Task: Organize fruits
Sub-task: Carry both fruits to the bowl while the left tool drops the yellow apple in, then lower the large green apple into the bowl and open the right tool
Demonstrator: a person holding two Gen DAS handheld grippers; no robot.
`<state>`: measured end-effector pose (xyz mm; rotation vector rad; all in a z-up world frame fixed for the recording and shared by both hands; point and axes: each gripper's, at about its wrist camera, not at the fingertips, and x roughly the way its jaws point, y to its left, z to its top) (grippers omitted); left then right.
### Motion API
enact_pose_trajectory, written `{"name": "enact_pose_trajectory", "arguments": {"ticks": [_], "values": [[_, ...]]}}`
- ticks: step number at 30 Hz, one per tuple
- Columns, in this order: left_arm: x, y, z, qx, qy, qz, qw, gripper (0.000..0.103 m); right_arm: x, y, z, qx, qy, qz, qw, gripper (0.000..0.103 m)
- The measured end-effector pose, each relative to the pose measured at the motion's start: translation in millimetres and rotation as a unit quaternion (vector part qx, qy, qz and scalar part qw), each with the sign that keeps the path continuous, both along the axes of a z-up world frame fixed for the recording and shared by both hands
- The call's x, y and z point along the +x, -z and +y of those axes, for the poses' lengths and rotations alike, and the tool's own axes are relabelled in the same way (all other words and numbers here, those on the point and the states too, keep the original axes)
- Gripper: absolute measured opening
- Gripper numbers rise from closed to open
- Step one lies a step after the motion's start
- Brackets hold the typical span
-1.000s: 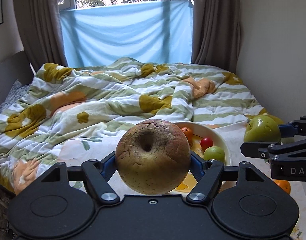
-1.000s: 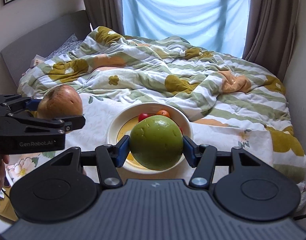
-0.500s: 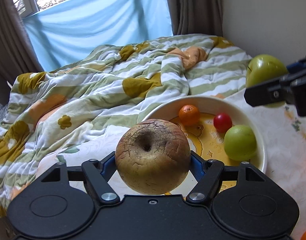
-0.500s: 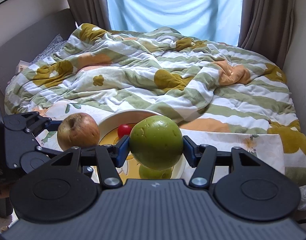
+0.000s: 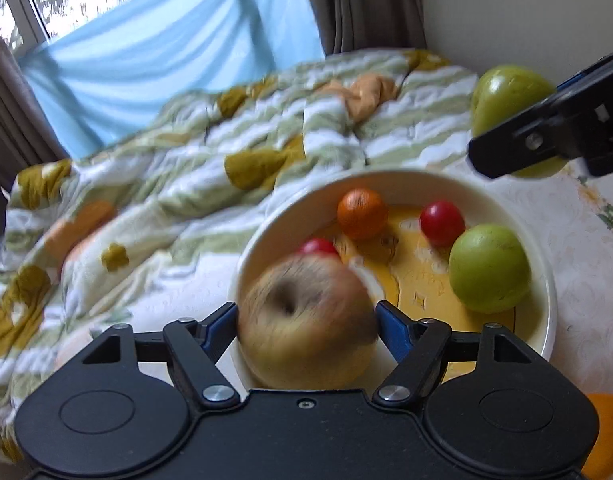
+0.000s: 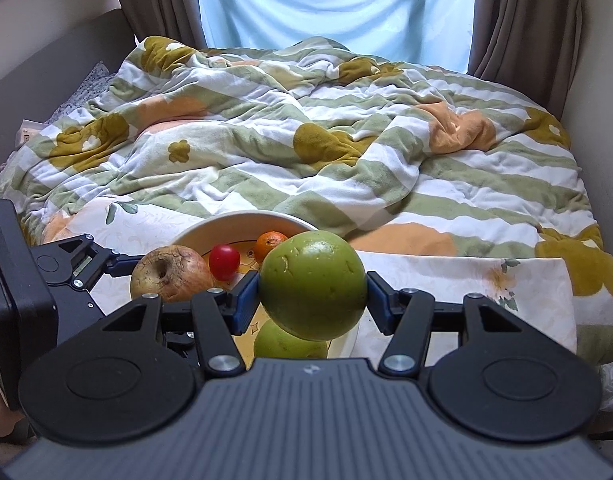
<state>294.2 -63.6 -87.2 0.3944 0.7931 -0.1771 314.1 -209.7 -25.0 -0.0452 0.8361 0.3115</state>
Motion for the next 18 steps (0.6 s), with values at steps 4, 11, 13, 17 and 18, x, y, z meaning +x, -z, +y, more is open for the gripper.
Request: {"name": "enact_pose_trajectory", "arguments": {"ticks": [4, 11, 13, 17, 18], "values": [[-7.5, -10.9, -5.2, 0.021, 0.008, -0.036, 0.9991, 0.103, 0.6, -0.2, -0.4, 0.004, 0.001, -0.001, 1.000, 0.071], [-15.0, -20.6, 14.8, -0.029, -0.019, 0.002, 0.9994, 0.103, 14.9, 0.8, 8.2, 0.004, -0.015, -0.001, 1.000, 0.072], [-18.0, -22.2, 21.4, -0.044, -0.025, 0.013, 0.9986, 0.103, 18.0, 3.9, 13.7, 0.004, -0.024, 0.004, 1.000, 0.072], [-24.4, -24.7, 32.2, -0.063, -0.038, 0.027, 0.9969, 0.103, 24.7, 13.0, 25.1, 0.010, -0.046, 0.014, 0.999, 0.072], [-25.9, -26.6, 34.6, -0.068, -0.040, 0.027, 0.9965, 0.103, 26.4, 15.6, 28.8, 0.011, -0.053, 0.018, 0.998, 0.072]]}}
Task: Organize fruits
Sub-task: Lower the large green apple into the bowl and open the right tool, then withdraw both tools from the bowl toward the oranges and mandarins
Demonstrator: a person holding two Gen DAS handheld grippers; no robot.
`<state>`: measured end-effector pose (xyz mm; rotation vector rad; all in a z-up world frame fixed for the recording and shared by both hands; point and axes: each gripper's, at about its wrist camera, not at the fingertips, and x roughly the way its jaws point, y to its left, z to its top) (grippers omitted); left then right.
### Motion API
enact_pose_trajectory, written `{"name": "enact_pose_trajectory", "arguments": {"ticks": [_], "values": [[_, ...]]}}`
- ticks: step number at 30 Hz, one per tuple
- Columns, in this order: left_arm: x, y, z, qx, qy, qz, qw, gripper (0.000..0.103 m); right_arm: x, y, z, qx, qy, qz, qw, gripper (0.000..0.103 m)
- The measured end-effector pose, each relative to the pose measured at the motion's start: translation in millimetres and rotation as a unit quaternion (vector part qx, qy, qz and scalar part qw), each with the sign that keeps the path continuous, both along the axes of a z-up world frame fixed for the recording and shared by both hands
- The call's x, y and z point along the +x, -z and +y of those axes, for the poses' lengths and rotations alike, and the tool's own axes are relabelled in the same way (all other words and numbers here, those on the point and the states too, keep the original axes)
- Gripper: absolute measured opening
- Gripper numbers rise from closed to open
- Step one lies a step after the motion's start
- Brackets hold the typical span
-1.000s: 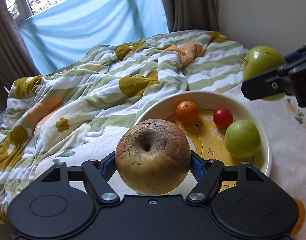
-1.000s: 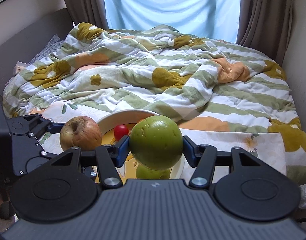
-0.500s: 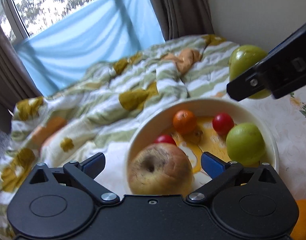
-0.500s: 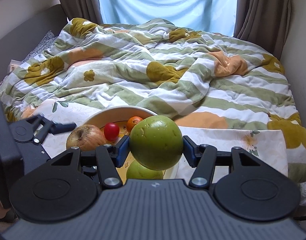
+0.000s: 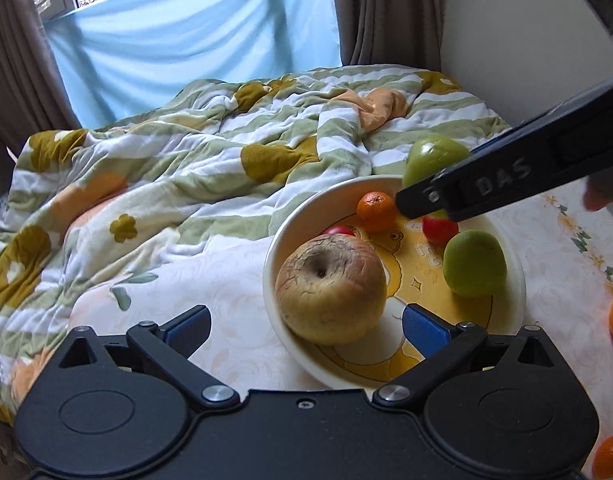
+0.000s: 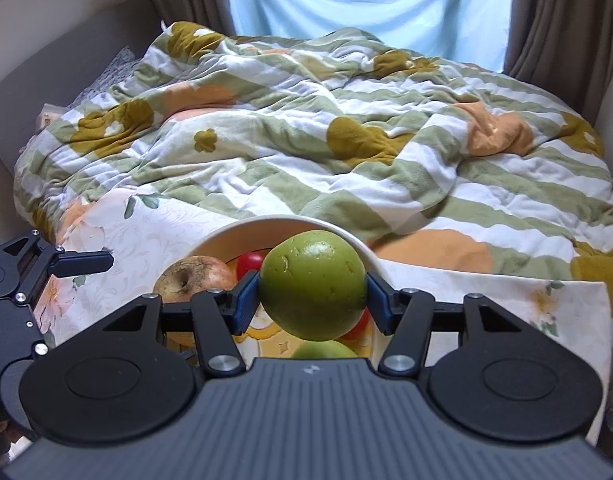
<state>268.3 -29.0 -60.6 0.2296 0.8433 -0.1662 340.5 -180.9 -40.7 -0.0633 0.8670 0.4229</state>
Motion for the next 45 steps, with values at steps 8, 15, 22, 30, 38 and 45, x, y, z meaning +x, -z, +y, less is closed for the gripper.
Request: {"name": "enact_pose_trajectory", "arguments": {"ticks": [8, 15, 22, 30, 38, 45], "values": [[-15.8, -18.8, 14.2, -0.014, -0.017, -0.024, 0.9995, 0.103, 9.5, 24.5, 15.0, 0.009, -0.052, 0.002, 0.999, 0.072], [-21.0, -19.3, 17.6, -0.016, -0.028, -0.034, 0.9989, 0.103, 8.9, 34.9, 9.8, 0.024, -0.045, -0.007, 0.999, 0.093], [-25.2, -17.2, 17.5, -0.018, -0.027, -0.029, 0.9990, 0.103, 1.9, 24.9, 5.2, 0.026, -0.022, -0.026, 0.999, 0.103], [-38.7, -30.5, 18.5, -0.036, -0.031, -0.036, 0.9982, 0.103, -17.3, 0.8, 0.9, -0.006, 0.009, -0.050, 0.999, 0.103], [-69.3, -56.3, 14.3, -0.042, -0.044, -0.059, 0.9964, 0.103, -53.6, -33.2, -13.8, -0.018, 0.032, -0.066, 0.997, 0.103], [-102.9, -78.5, 5.4, -0.046, -0.049, -0.074, 0.9950, 0.103, -100.6, -54.7, -31.7, -0.016, 0.045, -0.081, 0.996, 0.103]]}}
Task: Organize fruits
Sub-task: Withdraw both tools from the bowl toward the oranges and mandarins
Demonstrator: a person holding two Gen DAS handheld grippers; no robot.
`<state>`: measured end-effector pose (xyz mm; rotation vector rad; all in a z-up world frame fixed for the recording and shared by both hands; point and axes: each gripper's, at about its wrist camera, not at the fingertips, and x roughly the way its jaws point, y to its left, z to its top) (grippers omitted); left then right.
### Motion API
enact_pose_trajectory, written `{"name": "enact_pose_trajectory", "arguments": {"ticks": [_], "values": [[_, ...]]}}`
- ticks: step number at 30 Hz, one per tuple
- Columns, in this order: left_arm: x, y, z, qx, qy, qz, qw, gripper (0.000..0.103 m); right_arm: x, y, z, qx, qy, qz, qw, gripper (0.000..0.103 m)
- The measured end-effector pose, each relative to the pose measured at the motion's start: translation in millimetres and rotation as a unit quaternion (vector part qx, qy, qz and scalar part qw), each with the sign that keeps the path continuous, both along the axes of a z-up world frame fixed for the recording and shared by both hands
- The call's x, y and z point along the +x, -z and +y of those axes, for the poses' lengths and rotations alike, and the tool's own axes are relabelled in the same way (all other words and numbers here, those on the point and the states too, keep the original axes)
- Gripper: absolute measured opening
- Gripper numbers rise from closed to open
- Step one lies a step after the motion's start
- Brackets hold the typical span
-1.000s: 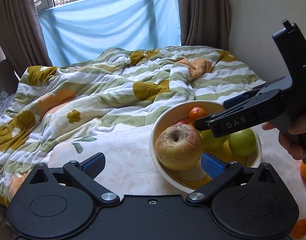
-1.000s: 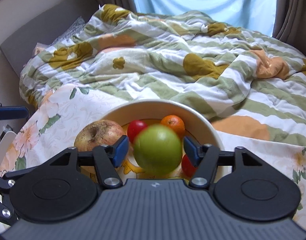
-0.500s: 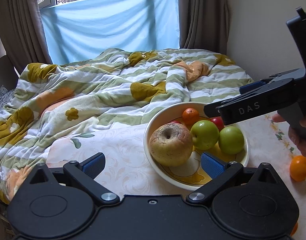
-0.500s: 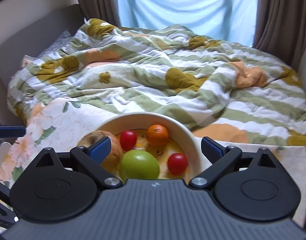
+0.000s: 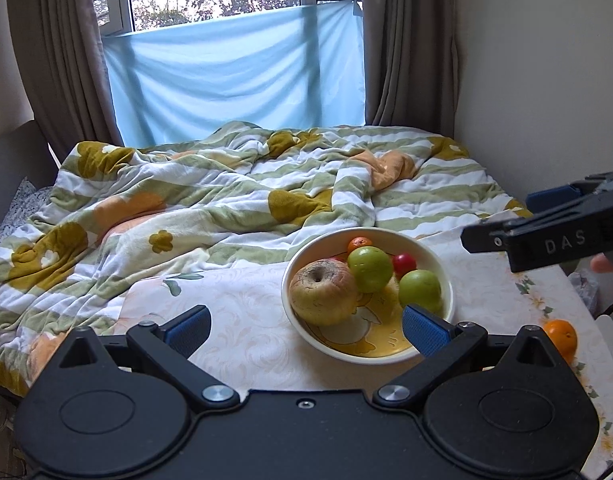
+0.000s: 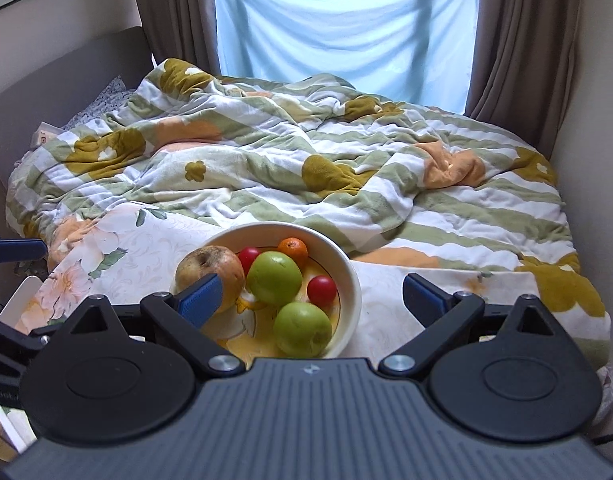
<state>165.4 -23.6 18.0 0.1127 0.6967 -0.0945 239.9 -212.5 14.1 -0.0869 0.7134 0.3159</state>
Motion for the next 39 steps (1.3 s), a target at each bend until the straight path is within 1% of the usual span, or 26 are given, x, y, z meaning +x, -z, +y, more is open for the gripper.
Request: {"name": "enact_pose_trajectory", "arguments": {"ticks": [7, 12, 15, 19, 26, 32, 34, 38, 39], "values": [[-32.1, -17.7, -11.0, -0.021, -0.008, -0.002, 0.9997, 0.103, -51.3, -17.1, -23.7, 0.001, 0.011, -0.013, 1.000, 0.103], [-57.2, -25.1, -28.4, -0.017, -0.009, -0.008, 0.9998, 0.103, -89.7, -29.1, -45.8, 0.010, 0.015, -0.027, 0.999, 0.103], [-71.6, -25.5, -41.2, -0.023, -0.006, -0.007, 0.9997, 0.103, -107.8, -33.4, -61.1, 0.008, 0.022, -0.032, 0.999, 0.103], [-84.5, -19.6, -60.3, -0.029, 0.003, 0.007, 0.9996, 0.103, -127.6, -33.7, -81.4, 0.008, 0.032, -0.037, 0.999, 0.103], [-89.0, 12.4, -92.7, -0.037, 0.018, 0.046, 0.9981, 0.103, -140.3, -12.0, -116.8, -0.001, 0.038, -0.023, 0.999, 0.103], [-85.1, 48.3, -123.0, -0.035, 0.023, 0.082, 0.9957, 0.103, -131.3, 20.4, -144.6, -0.012, 0.029, -0.007, 0.999, 0.103], [-82.5, 60.7, -129.3, -0.040, 0.021, 0.094, 0.9946, 0.103, -126.8, 32.0, -152.9, -0.010, 0.022, 0.001, 1.000, 0.103], [-79.5, 83.9, -143.7, -0.044, 0.021, 0.111, 0.9927, 0.098, -113.0, 56.2, -162.4, -0.011, 0.000, 0.015, 1.000, 0.103], [-78.4, 88.9, -147.1, -0.044, 0.022, 0.115, 0.9922, 0.094, -109.2, 62.1, -163.2, -0.012, -0.008, 0.017, 1.000, 0.103]]}}
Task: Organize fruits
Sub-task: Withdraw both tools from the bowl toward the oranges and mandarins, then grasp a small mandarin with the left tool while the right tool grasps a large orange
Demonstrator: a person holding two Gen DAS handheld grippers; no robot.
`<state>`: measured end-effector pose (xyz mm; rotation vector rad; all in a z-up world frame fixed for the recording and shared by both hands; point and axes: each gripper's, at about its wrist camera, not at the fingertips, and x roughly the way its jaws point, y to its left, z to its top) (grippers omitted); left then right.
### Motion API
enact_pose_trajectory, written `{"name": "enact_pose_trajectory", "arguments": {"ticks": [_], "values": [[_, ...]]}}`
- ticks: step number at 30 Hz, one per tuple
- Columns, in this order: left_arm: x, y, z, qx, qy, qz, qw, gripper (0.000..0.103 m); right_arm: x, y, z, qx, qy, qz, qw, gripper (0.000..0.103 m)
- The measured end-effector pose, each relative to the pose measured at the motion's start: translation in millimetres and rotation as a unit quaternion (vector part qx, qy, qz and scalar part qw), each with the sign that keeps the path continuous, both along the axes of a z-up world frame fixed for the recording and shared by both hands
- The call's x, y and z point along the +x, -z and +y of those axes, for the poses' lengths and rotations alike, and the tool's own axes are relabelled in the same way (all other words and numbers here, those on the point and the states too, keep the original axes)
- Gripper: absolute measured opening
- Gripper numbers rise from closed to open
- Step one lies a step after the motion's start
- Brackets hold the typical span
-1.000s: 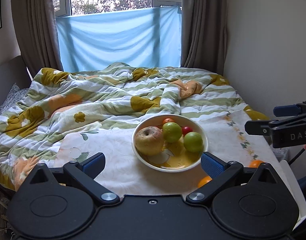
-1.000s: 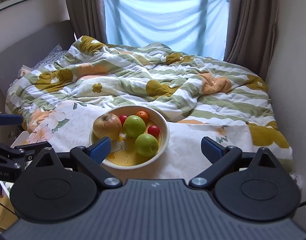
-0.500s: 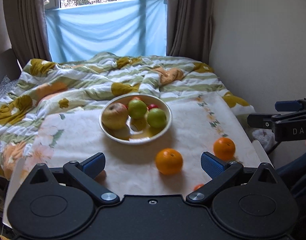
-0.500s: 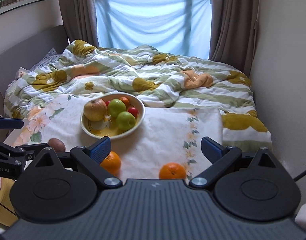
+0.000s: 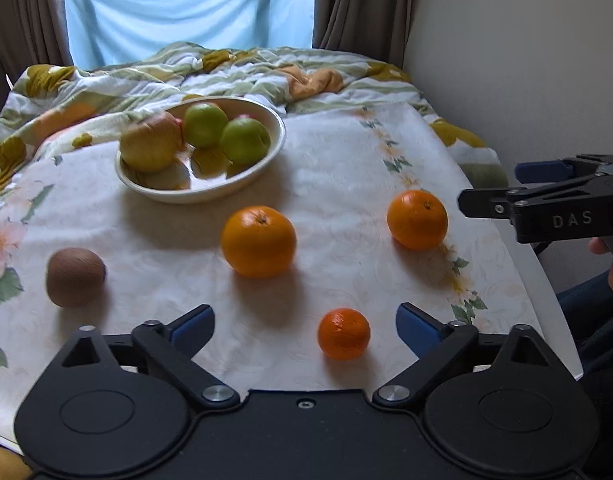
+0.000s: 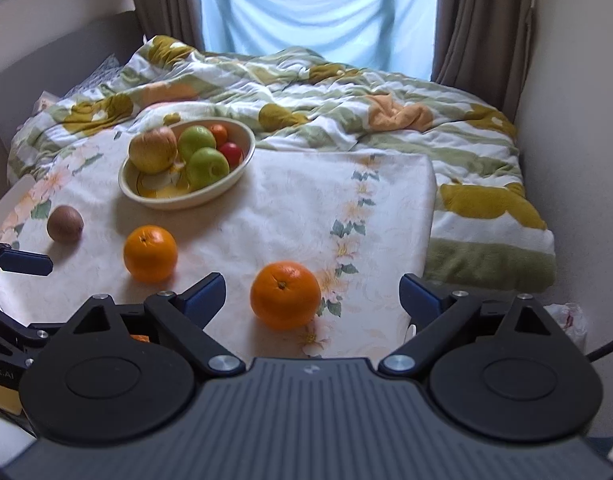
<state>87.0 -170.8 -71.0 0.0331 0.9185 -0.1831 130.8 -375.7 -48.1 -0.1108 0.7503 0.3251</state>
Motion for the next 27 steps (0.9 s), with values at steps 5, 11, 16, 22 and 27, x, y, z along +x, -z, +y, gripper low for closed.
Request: {"name": "enact_pose_trajectory", "arguments": {"ticks": [5, 11, 16, 22, 27], "values": [[4.6, 21.9, -16.1, 0.006, 0.008, 0.022, 0.9997, 0.080, 15.4, 23.2, 0.2, -0.002, -0.025, 0.018, 1.000, 0.103], [6.6, 38.8, -23.3, 0.013, 0.017, 0.036, 0.9991, 0.062, 27.5, 46.6, 4.1, -0.003, -0.031, 0.033, 0.999, 0.103], [7.9, 42.2, -27.4, 0.028, 0.033, 0.033, 0.9985, 0.046, 34.0, 56.6, 9.5, -0.001, -0.042, 0.040, 0.998, 0.103], [8.9, 41.3, -29.2, 0.034, 0.046, 0.032, 0.9978, 0.041, 42.7, 63.6, 15.7, 0.001, -0.055, 0.048, 0.997, 0.091], [10.2, 40.6, -27.8, 0.035, 0.046, 0.036, 0.9977, 0.041, 46.1, 66.0, 18.6, 0.005, -0.060, 0.053, 0.997, 0.085]]}}
